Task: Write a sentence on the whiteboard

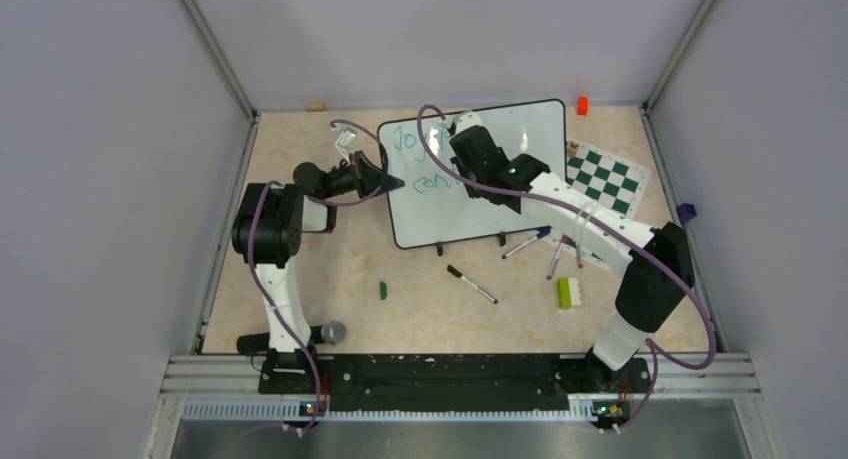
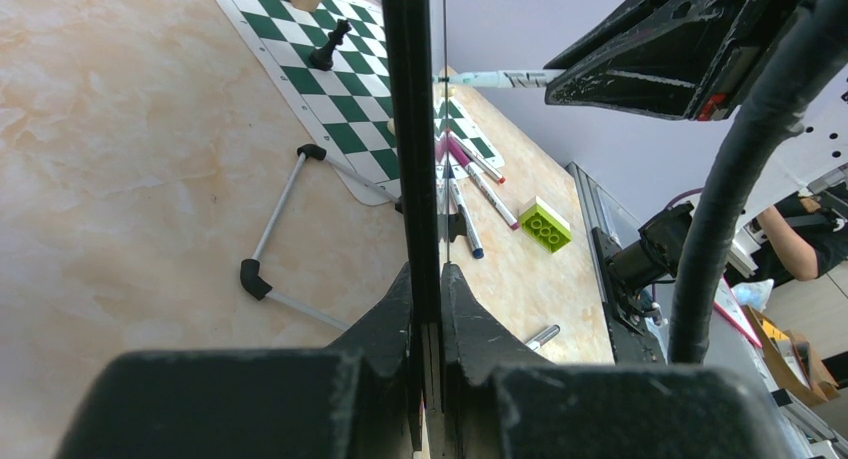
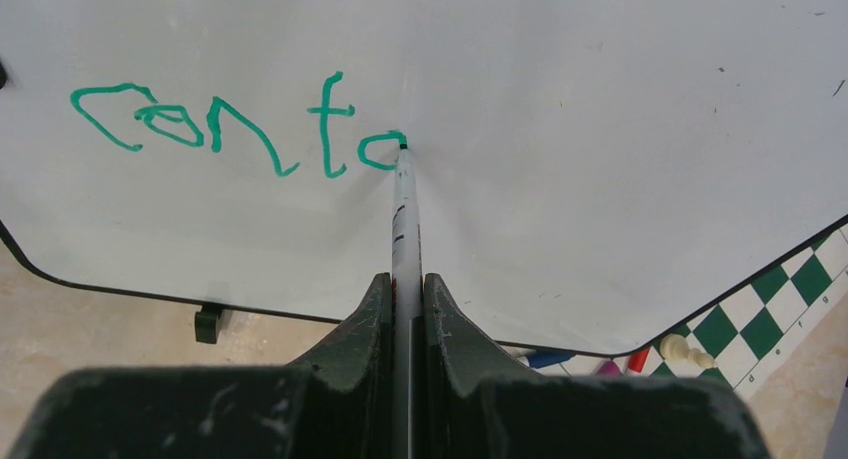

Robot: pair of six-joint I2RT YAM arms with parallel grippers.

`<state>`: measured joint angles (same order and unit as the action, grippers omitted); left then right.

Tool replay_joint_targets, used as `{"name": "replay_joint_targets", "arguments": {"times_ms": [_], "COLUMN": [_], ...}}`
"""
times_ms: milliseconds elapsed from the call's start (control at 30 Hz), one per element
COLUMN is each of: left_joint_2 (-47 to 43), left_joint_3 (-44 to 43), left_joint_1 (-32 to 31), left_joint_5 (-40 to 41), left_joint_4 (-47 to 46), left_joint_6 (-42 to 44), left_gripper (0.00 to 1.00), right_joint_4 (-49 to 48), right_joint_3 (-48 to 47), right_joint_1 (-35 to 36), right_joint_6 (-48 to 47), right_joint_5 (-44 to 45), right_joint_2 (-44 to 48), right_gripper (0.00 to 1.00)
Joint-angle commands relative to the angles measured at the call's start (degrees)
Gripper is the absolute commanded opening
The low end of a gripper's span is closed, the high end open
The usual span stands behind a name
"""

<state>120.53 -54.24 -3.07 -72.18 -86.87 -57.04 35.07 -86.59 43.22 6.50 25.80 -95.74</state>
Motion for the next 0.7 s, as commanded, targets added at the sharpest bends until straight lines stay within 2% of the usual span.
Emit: {"name": "replay_joint_targets", "arguments": {"times_ms": [0,467,667], "left_joint_2": [1.4,1.4,1.5], "left_joint_3": [0.7,0.7,0.6], "left_joint_1": [-2.1,-2.1,-2.1], "left_joint_5": [-11.2,-11.2,-11.2], "left_joint_4": [-5.8,-5.8,-5.8], "left_joint_6": [6.7,6.8,6.7], "left_gripper": [0.0,0.0,0.0], "right_joint_4": [-2.0,-1.5,-1.6], "right_joint_3": [2.4,3.3,3.4], "right_joint_1": [-1.2,-1.2,-1.2], "right_joint_6": [0.7,0.8,1.2], "right_joint_5": [-0.1,0.4,-2.0], "right_joint_2": [2.1,3.4,5.9], "right_gripper": [0.0,0.0,0.0]}}
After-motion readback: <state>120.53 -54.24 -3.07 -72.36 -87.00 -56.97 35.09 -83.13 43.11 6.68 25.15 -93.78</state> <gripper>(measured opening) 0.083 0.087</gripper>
